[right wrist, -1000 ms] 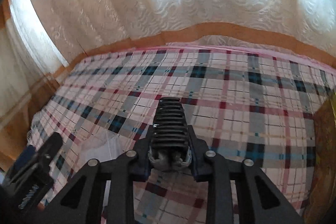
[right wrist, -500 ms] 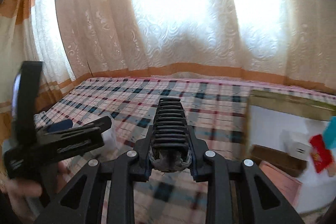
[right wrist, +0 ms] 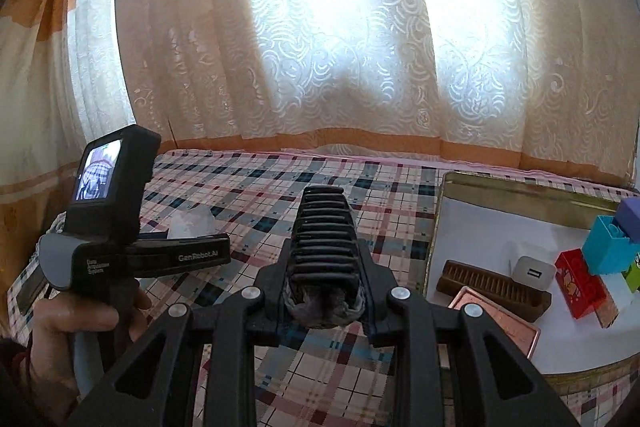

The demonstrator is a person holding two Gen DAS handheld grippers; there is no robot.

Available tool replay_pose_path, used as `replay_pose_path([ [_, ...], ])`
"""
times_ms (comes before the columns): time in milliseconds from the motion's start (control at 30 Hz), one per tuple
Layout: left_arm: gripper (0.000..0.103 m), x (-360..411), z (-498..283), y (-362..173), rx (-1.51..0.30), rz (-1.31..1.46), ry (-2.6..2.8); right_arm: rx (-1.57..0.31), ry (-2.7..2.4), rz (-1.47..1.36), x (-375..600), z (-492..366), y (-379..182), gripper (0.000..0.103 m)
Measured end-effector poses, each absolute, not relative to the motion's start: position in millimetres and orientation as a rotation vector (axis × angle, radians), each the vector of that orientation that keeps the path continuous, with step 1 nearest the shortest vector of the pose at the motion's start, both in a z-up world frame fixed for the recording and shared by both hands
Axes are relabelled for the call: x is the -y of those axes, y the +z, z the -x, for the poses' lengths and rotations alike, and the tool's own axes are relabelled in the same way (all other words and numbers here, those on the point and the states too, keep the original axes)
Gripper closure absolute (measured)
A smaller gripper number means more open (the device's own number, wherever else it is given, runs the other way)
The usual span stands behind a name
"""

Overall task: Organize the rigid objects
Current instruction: 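Close the left gripper on the clear plastic box and lift it, then carry the clear plastic box and black clipper over the gold tray with both grippers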

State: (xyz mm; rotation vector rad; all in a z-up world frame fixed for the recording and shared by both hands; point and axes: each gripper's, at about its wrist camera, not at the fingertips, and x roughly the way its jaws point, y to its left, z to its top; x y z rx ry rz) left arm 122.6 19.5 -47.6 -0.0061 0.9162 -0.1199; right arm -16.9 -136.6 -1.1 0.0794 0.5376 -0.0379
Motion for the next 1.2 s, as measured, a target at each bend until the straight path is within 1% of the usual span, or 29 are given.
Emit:
replay_pose_path([
  [67,0.026,-19.0,-122.0,-47.1,-0.914,0.009,-0.12,-0.538,-0.035,-0.079,136.7,17.4,-2.1,0.073],
  [133,0.041,-16.5,-119.2,-45.7,-0.906,0.001,-0.119,-0.539,-0.033,-0.083,137.3,18.0,-2.3,0.073],
  [200,0.048,-13.3,-116.5,-44.6,-0.9,0.001,-0.134,-0.542,-0.032,-0.09,138.5,17.7,-2.6,0.073],
  [500,0.049,-16.2,-107.6,-43.3,-0.877,0.087,-0.178,-0.527,-0.035,-0.099,138.1,19.7,-1.4,0.073],
  [800,0.049,-5.0,-69.7,-12.1,-0.638,0.017,-0.114,-0.443,-0.071,-0.072,139.0,31.3,8.8,0.073],
  [900,0.049,-6.4,-63.0,-5.6,-0.593,0.028,-0.128,-0.421,-0.075,-0.053,141.0,36.3,11.7,0.073],
  [1200,0.049,5.1,-50.2,-2.0,-0.573,0.025,-0.117,-0.395,-0.09,-0.049,156.9,48.6,16.2,0.073],
])
